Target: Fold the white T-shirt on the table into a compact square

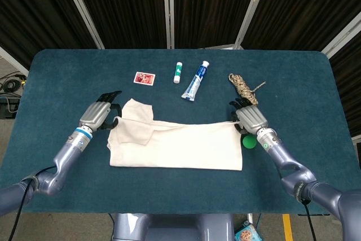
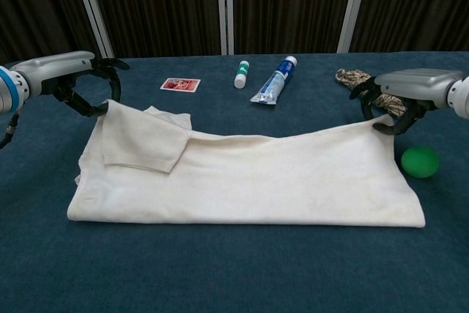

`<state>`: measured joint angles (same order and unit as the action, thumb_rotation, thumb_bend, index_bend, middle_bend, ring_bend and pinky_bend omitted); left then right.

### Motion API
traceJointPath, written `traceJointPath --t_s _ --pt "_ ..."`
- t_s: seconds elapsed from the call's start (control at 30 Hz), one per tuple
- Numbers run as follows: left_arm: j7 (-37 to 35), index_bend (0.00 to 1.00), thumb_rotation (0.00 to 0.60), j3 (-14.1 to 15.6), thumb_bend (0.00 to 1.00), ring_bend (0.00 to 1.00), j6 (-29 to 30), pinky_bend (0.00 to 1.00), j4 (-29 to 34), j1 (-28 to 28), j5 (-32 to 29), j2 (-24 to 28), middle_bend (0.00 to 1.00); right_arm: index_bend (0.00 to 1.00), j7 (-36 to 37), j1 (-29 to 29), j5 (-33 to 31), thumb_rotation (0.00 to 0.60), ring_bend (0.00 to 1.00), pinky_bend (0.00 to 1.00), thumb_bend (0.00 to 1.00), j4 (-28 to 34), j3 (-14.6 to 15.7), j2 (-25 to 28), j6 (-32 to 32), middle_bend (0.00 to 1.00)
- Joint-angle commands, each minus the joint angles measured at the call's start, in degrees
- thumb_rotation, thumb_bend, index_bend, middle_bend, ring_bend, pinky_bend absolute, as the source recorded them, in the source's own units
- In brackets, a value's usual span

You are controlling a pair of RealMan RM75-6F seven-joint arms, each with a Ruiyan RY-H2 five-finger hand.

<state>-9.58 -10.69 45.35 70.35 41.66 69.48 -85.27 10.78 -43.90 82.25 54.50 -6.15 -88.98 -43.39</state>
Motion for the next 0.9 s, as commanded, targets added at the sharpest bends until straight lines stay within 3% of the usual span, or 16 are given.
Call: traceJointPath --t_s 0.03,0.53,0.57,0.7,0.77,0.9 --pt "0.58 0.83 0.600 -0.13 0.60 0.00 -0.67 0.00 -0.45 0.29 -0.81 -0.20 0.00 0.70 0.19 -0.40 -0.38 0.600 0.00 0.00 0.45 -0.86 -0.14 -0.49 0.54 0.12" --pt "0.76 0.83 0.600 -0.20 0.60 0.00 -2.15 0.00 -2.37 0.86 -2.18 -1.46 0.00 0.69 0.29 -1.31 -1.03 0.600 0.00 0.00 0.45 -3.89 0.43 -2.29 2.33 0.11" --pt "0.74 0.83 0.600 -0.21 0.60 0.00 -2.17 0.00 -2.48 0.90 -2.16 -1.55 0.00 0.66 0.30 -1.34 -1.03 0.600 0.00 0.00 0.44 -4.07 0.48 -2.42 2.39 0.11" --pt "0.72 0.83 0.600 -0.20 0.60 0.00 -2.15 0.00 -2.96 1.00 -2.05 -1.85 0.00 0.20 0.32 -1.47 -0.94 0.600 0.00 0.00 0.22 -4.74 0.74 -2.83 2.57 0.02" --pt "0.69 0.83 0.600 -0.21 0.60 0.00 -2.16 0.00 -3.14 1.04 -2.04 -1.97 0.00 0.07 0.75 -1.46 -1.11 0.600 0.00 0.00 0.12 -4.39 0.75 -2.67 2.86 0.00" --pt "0.63 0.83 0.600 -0.18 0.60 0.00 -2.25 0.00 -3.56 1.14 -1.96 -2.23 0.00 0.00 1.85 -0.99 -1.82 0.600 0.00 0.00 0.09 -2.33 0.06 -1.85 1.98 0.00"
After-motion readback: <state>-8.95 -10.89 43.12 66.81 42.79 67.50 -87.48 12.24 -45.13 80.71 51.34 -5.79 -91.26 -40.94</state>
